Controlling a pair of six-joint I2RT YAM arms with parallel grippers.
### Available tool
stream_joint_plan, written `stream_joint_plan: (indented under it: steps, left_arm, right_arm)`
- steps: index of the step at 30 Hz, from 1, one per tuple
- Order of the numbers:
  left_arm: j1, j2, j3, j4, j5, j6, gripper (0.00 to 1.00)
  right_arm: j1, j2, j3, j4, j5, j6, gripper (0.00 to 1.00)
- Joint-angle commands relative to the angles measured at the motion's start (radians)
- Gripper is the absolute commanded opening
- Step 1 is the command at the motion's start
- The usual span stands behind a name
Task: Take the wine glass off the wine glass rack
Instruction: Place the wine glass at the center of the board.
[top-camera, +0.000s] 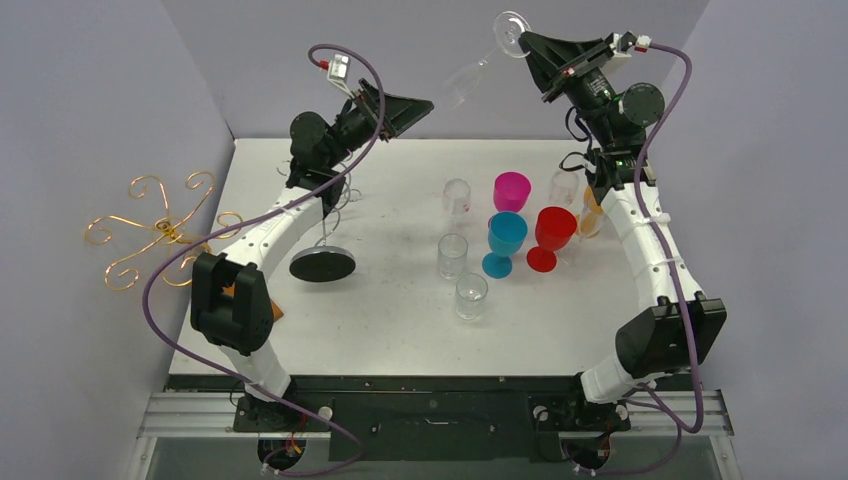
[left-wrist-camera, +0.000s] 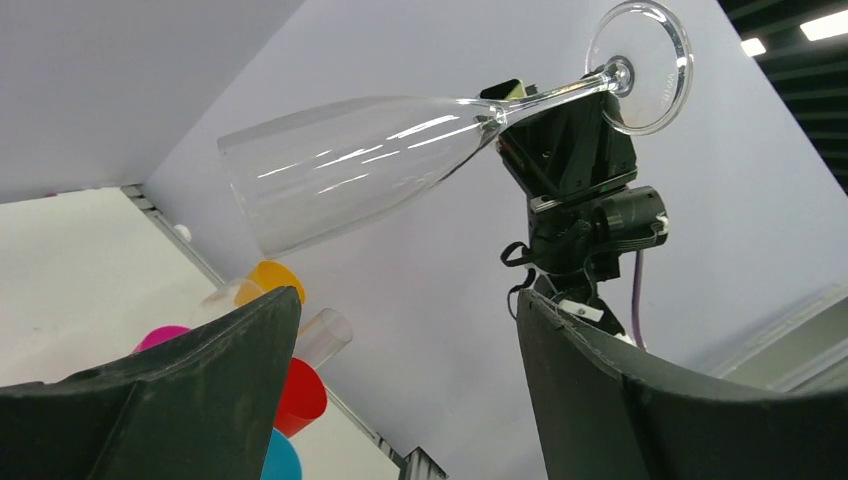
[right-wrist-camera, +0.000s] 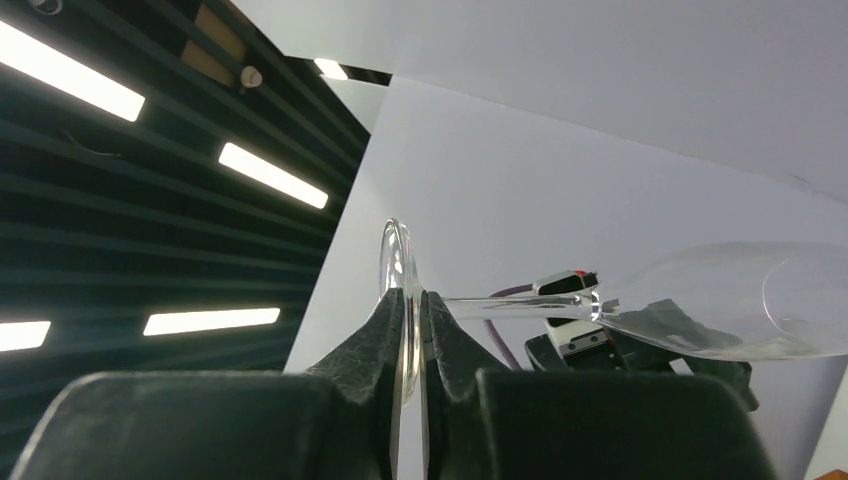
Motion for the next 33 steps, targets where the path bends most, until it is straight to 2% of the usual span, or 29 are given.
stream_joint_plan:
  steps: [1, 14, 23, 27, 33]
  left_arm:
    - [-0.010, -0.010, 0.016, 0.151, 0.025, -0.064, 0.76]
    - [-0.019, 0.008, 0.037, 0.173, 0.020, -0.086, 0.76]
    - [-0.021, 0.061, 0.083, 0.345, 0.047, -0.185, 0.74]
    - [-0.024, 0.067, 0.089, 0.396, 0.047, -0.209, 0.71]
    - [-0.030, 0.081, 0.103, 0.490, 0.042, -0.261, 0.56]
  right_arm:
    - [-0.002, -0.063, -0.024, 0.184, -0.012, 0.149, 0.00]
    - [-0.003, -0.119, -0.089, 0.233, -0.021, 0.203, 0.00]
    - [-0.004, -0.122, -0.117, 0.283, -0.036, 0.256, 0.00]
    - [-0.004, -0.118, -0.133, 0.305, -0.043, 0.279, 0.00]
    - [-0.003, -0.102, -0.149, 0.338, -0.054, 0.319, 0.00]
